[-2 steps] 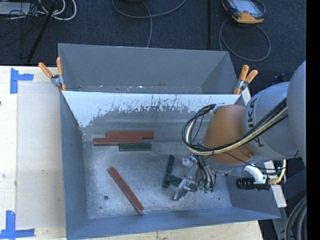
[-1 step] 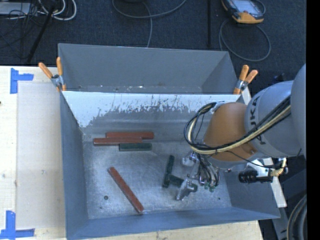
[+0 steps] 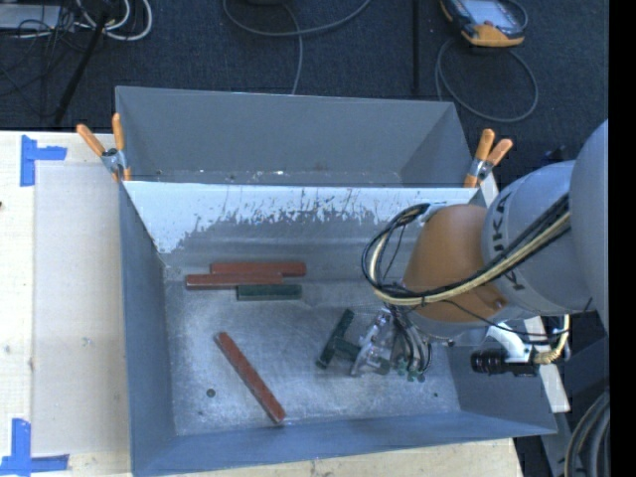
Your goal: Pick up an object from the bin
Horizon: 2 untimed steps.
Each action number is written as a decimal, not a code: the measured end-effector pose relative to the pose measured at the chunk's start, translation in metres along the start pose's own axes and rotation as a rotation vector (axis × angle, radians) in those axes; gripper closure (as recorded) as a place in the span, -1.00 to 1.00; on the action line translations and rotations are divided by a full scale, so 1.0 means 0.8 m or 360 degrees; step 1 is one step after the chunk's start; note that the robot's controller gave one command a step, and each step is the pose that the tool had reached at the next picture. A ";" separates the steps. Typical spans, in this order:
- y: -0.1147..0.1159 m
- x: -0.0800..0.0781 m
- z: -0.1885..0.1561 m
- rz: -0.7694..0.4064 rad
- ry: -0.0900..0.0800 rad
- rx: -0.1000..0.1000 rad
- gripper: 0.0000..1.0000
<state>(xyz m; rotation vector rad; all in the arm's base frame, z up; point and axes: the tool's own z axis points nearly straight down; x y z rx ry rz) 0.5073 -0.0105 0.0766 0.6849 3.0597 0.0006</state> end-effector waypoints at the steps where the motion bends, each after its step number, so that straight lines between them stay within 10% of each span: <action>1: 0.000 0.000 0.000 -0.0001 0.0000 0.0000 1.00; 2: 0.000 0.001 -0.003 -0.0001 0.0006 0.0002 1.00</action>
Offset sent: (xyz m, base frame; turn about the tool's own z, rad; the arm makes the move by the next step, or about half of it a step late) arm 0.0001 0.0002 0.0423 0.0000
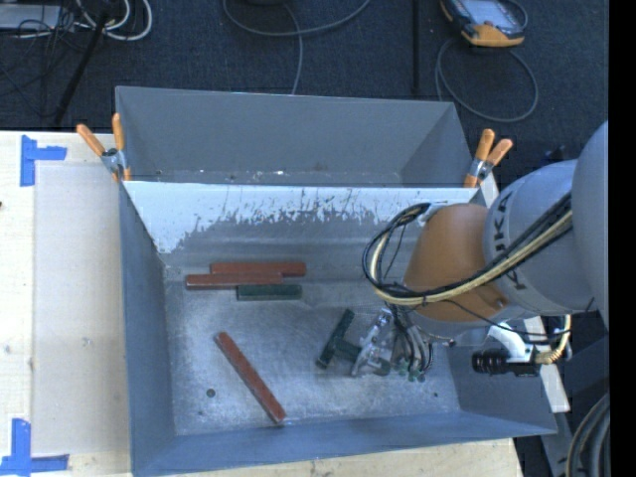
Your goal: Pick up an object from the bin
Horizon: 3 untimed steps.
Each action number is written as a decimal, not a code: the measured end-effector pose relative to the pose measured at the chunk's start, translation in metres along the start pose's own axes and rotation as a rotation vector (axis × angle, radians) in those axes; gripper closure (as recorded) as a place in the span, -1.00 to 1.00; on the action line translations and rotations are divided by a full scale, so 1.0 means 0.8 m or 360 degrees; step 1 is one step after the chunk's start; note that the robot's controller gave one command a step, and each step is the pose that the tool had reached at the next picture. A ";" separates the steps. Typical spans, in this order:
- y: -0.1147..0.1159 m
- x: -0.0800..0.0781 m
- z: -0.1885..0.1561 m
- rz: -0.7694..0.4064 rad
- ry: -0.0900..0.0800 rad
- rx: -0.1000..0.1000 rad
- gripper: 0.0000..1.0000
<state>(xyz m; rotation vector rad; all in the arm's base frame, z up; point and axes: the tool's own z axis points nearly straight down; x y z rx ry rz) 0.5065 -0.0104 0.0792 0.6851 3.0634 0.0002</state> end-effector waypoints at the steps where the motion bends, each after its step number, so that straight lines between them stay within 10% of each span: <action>1: 0.000 0.002 -0.014 -0.0002 0.0009 0.0002 1.00; 3: 0.000 0.001 -0.028 -0.0003 0.0004 0.0000 1.00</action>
Offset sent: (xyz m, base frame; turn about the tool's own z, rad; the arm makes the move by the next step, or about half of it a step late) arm -0.0002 0.0001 0.0270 0.0000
